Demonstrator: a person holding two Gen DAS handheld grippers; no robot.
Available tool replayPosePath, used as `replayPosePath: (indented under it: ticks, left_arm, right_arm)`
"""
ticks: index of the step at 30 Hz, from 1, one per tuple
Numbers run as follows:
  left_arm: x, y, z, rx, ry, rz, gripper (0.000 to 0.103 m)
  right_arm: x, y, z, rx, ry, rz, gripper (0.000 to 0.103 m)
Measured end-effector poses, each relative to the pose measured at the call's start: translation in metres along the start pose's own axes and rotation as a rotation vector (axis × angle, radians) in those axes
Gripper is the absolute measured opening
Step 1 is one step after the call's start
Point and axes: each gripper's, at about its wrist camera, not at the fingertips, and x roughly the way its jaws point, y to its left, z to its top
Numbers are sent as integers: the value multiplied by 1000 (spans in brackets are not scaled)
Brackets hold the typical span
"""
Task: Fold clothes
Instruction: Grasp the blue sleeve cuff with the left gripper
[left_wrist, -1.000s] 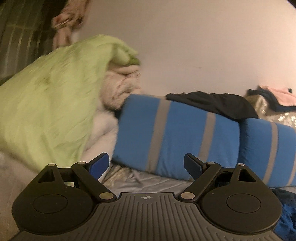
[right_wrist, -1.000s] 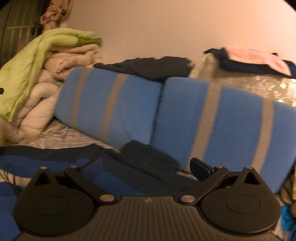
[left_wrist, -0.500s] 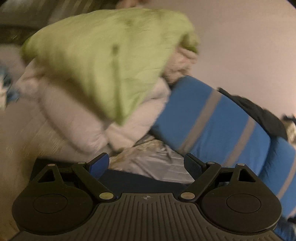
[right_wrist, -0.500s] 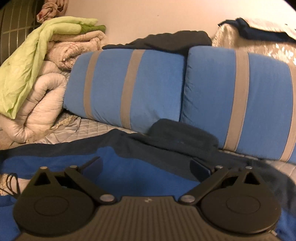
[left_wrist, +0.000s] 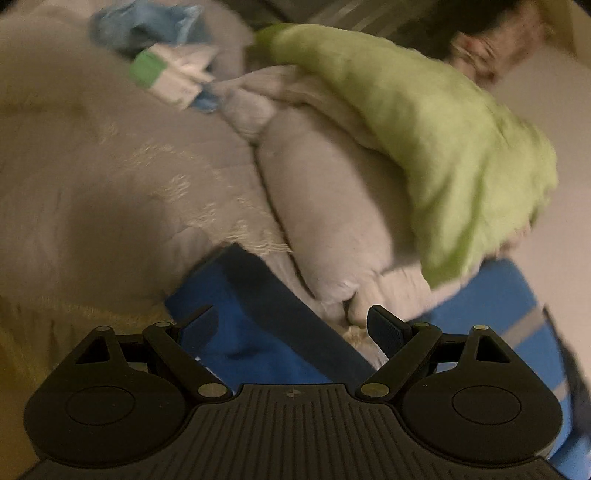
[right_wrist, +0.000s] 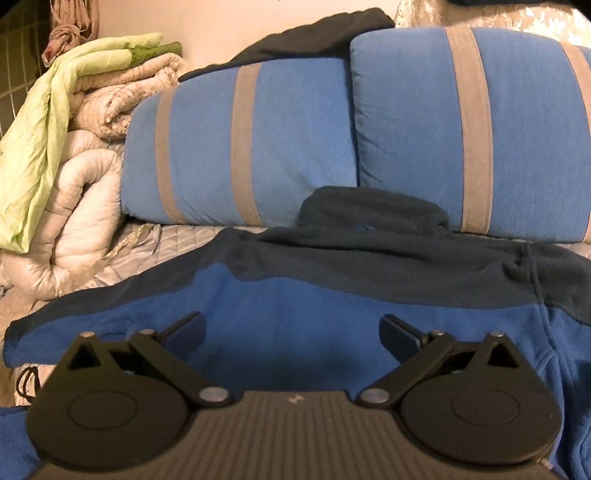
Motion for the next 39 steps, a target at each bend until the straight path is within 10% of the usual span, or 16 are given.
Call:
replayPosePath:
  ticks: [6,18,20,23,39]
  left_arm:
    - [13,54,6,-248,53,-54,89]
    - [55,78,-1,-370,132,-59,87]
    - [64,78,-2,-375,145,-50,65]
    - [71,70,-1,-352,177,23,18]
    - [37,-63,19,134,149,-110,10]
  right_arm:
    - [-3,-1,0,7,-3,-4,103]
    - [-7,-9,-1,38,-4,-18,103]
    - [-9,-10,-2,43,-6,-20,103]
    - [-8,-11,-2,48,-3,-26,103]
    - [-8,-9,-5,22,-11,-59,103]
